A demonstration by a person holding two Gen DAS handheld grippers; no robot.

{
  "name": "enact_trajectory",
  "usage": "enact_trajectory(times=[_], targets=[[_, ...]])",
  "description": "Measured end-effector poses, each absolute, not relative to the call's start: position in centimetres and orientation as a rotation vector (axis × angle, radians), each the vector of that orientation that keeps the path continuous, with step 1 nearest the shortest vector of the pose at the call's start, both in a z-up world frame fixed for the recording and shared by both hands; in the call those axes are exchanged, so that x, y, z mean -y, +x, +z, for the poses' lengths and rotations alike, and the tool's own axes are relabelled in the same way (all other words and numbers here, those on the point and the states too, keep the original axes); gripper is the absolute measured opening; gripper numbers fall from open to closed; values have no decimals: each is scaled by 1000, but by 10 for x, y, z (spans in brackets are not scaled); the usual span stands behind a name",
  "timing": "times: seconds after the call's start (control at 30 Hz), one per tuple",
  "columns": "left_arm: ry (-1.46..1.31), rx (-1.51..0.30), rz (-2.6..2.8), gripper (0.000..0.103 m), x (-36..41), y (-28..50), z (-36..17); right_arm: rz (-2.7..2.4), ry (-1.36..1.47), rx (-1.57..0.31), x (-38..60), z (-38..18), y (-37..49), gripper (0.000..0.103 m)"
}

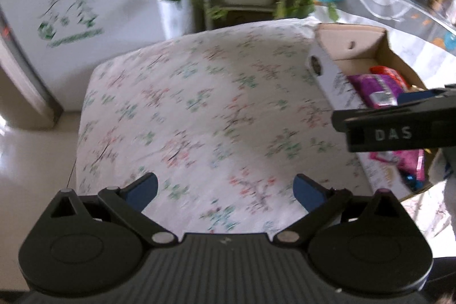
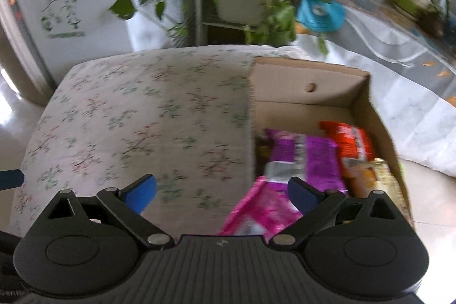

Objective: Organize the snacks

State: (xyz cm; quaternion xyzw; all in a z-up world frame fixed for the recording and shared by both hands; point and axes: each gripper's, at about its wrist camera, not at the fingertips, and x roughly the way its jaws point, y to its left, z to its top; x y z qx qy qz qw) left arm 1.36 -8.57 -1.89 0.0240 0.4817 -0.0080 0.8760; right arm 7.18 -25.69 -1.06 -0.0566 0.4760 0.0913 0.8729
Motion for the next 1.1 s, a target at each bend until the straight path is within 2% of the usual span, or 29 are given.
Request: enact_trajectory(times=[0.47,1.1], targets=[[-52,-1019,125,100,10,5,-31,244,-131,-1053,191,-51,51,101],[-90,-1026,168,101,-26,-4,-37,206,-101,-907,154,-100,38,103]])
